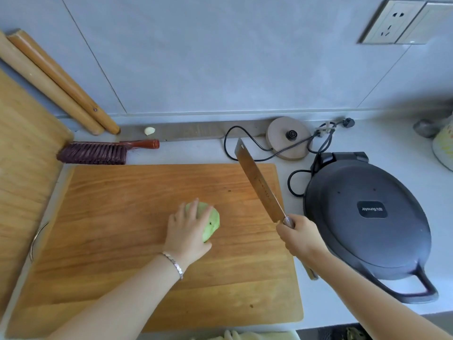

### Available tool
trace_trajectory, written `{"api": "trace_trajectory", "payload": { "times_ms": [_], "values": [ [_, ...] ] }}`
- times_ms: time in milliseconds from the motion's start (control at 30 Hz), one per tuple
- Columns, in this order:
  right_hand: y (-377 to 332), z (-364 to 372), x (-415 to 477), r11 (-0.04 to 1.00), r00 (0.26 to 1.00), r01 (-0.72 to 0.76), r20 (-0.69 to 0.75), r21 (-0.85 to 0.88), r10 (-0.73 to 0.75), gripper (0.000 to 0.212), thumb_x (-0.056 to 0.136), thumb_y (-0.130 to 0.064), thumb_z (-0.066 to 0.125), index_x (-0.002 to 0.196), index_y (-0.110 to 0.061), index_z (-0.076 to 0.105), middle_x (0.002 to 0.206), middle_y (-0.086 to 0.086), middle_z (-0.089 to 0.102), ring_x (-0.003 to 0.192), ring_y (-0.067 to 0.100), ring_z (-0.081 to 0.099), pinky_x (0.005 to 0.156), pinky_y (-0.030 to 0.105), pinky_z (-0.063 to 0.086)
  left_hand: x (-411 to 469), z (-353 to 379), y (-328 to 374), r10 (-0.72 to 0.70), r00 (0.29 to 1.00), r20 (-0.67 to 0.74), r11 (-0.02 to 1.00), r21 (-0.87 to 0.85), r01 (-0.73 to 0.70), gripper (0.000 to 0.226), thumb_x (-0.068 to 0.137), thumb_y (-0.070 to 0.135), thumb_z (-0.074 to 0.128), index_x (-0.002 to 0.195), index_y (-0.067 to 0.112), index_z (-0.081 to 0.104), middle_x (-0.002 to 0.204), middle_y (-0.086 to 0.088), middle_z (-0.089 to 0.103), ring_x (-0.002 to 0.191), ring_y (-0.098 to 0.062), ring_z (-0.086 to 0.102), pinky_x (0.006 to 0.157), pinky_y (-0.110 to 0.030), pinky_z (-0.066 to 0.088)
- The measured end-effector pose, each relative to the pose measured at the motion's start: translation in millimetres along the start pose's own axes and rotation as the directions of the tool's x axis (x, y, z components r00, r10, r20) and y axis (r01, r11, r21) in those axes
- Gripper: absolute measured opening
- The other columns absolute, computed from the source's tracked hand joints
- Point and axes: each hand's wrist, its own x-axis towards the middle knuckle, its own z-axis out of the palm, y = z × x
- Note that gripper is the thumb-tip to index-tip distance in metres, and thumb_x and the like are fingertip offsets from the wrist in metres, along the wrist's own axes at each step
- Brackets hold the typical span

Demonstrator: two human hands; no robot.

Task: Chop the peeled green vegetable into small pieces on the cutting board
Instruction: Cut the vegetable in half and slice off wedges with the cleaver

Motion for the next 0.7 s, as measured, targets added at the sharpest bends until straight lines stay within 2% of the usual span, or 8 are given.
{"api": "trace_trajectory", "payload": {
  "times_ms": [133,233,367,433,500,533,600,700],
  "values": [
    [0.6,-0.4,4.8,0.998,0.999,-0.031,0.015,0.048,0.03,0.019,0.077,-0.008,0.049,0.063,-0.011,0.035,0.062,0.009,0.036,0.059,0.02,0.032,0.055,0.034,0.03,4.0,17.1,3.6,0.06,0.998,-0.018,0.998,0.005,-0.06,0.085,0.043,0.028,0.084,0.118,0.022,0.043,0.129,-0.016,0.047,0.113,-0.043,0.053,0.084,-0.053,0.05],
    [3.6,3.4,8.1,0.996,0.998,-0.058,0.038,0.061,0.056,0.02,0.077,-0.009,0.05,0.063,-0.012,0.036,0.061,0.008,0.04,0.055,0.019,0.034,0.051,0.032,0.032,2.1,26.8,3.2,0.011,0.998,-0.055,1.0,-0.022,-0.012,0.088,0.034,0.025,0.087,0.112,0.025,0.046,0.116,-0.014,0.042,0.102,-0.041,0.057,0.071,-0.05,0.055],
    [5.3,8.0,12.1,0.989,0.993,-0.095,0.075,0.109,0.087,0.02,0.078,-0.007,0.049,0.063,-0.012,0.036,0.058,0.006,0.041,0.046,0.017,0.034,0.044,0.025,0.033,0.5,23.6,2.5,-0.057,0.997,-0.053,0.985,-0.167,0.047,0.082,0.055,0.022,0.079,0.124,0.031,0.037,0.126,-0.008,0.04,0.116,-0.035,0.043,0.081,-0.047,0.052],
    [5.5,6.4,12.8,0.987,0.992,-0.098,0.086,0.125,0.088,0.02,0.078,-0.007,0.05,0.064,-0.012,0.037,0.056,0.005,0.04,0.044,0.016,0.034,0.044,0.026,0.033,1.1,3.2,2.9,-0.111,0.994,-0.018,0.935,-0.342,0.098,0.068,0.065,0.029,0.071,0.124,0.031,0.037,0.124,0.0,0.043,0.112,-0.024,0.046,0.082,-0.037,0.051],
    [4.6,3.4,13.0,0.987,0.992,-0.094,0.092,0.131,0.082,0.02,0.079,-0.006,0.05,0.064,-0.012,0.037,0.055,0.004,0.04,0.042,0.014,0.034,0.043,0.026,0.034,5.0,-23.6,4.0,-0.236,0.959,0.156,0.72,-0.635,0.28,0.054,0.071,0.03,0.067,0.116,0.034,0.039,0.109,0.006,0.051,0.094,-0.015,0.055,0.068,-0.029,0.052],
    [3.4,1.8,12.9,0.987,0.993,-0.088,0.092,0.131,0.076,0.02,0.079,-0.006,0.05,0.065,-0.012,0.038,0.055,0.004,0.041,0.042,0.013,0.034,0.043,0.026,0.035,7.3,-34.8,4.4,-0.269,0.906,0.327,0.52,-0.742,0.422,0.046,0.075,0.028,0.065,0.114,0.034,0.041,0.104,0.005,0.054,0.087,-0.016,0.058,0.062,-0.029,0.052],
    [0.2,-1.7,12.9,0.989,0.994,-0.068,0.09,0.13,0.056,0.02,0.08,-0.006,0.05,0.065,-0.012,0.039,0.055,0.005,0.04,0.041,0.013,0.035,0.044,0.026,0.036,10.1,-46.3,2.7,-0.216,0.71,0.67,0.151,-0.696,0.702,0.031,0.081,0.03,0.059,0.11,0.025,0.048,0.102,-0.007,0.059,0.085,-0.026,0.061,0.061,-0.038,0.056],
    [-3.0,-6.2,11.9,0.992,0.995,-0.039,0.097,0.118,0.027,0.021,0.082,-0.006,0.051,0.065,-0.011,0.039,0.054,0.005,0.04,0.04,0.012,0.035,0.042,0.025,0.036,2.7,-42.4,0.2,-0.138,0.515,0.846,0.028,-0.516,0.856,0.032,0.081,0.04,0.057,0.097,0.012,0.056,0.098,-0.019,0.064,0.085,-0.035,0.065,0.073,-0.045,0.055]
  ]
}}
